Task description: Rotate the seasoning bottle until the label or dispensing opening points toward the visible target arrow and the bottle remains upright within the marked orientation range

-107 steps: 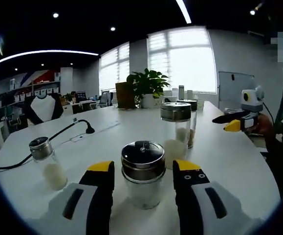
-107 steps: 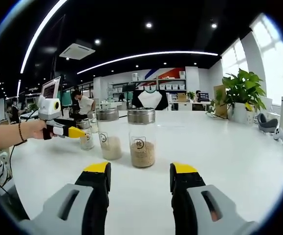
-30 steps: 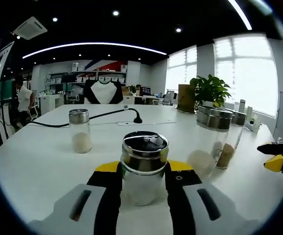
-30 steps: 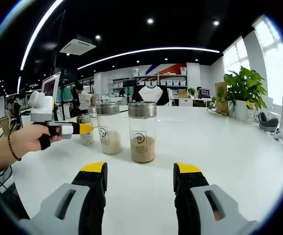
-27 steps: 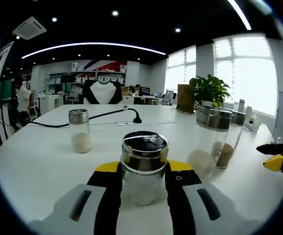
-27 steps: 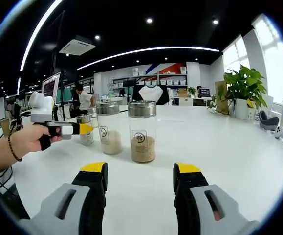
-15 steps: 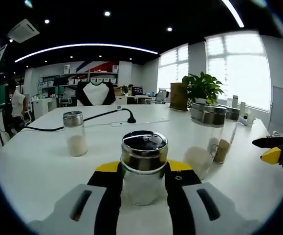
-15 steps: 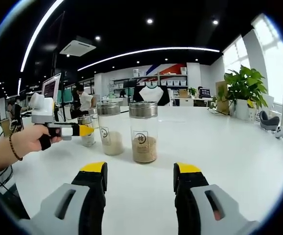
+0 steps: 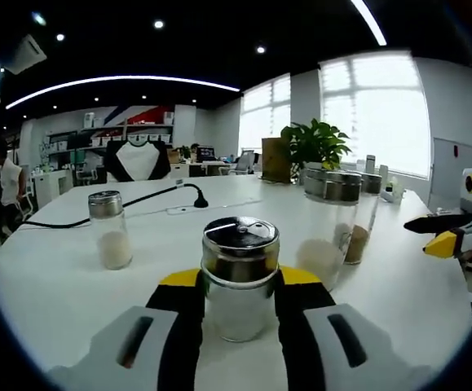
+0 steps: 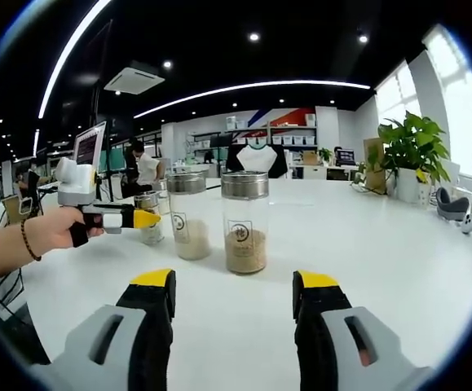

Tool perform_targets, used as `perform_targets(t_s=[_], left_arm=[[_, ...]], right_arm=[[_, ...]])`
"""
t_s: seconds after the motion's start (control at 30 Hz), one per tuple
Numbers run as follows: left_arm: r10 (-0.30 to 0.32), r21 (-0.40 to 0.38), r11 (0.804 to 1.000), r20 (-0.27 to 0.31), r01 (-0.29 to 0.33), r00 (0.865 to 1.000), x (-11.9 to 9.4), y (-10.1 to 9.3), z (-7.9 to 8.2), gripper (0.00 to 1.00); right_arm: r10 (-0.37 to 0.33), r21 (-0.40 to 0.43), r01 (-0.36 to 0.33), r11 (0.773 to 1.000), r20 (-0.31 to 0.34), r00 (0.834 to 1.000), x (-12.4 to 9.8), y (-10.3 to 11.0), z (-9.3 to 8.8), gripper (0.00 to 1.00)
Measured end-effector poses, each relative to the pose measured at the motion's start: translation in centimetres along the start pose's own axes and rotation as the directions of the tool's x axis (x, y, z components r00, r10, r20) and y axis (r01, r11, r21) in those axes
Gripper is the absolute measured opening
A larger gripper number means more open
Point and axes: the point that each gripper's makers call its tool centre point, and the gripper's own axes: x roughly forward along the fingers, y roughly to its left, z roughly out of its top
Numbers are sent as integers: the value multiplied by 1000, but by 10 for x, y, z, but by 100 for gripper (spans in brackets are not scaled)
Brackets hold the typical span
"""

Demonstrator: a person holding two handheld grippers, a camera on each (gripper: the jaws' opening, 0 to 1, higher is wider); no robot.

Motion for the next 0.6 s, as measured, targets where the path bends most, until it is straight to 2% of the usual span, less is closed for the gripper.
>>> perform_targets(t_s=[0.37, 0.5, 0.6], left_arm=[[-129, 36, 991, -13, 129, 992, 1, -2, 0, 35], [-175, 51, 983, -7, 175, 985, 1, -3, 0, 35], [-237, 68, 969, -6, 237, 972, 0, -6, 0, 35]], right_arm=[[14, -4, -14, 1000, -7, 1000, 2, 2, -2, 62], [18, 17, -18, 1000, -2, 1000, 3, 2, -2, 62], [-14, 8, 14, 1000, -2, 1000, 2, -3, -2, 65]])
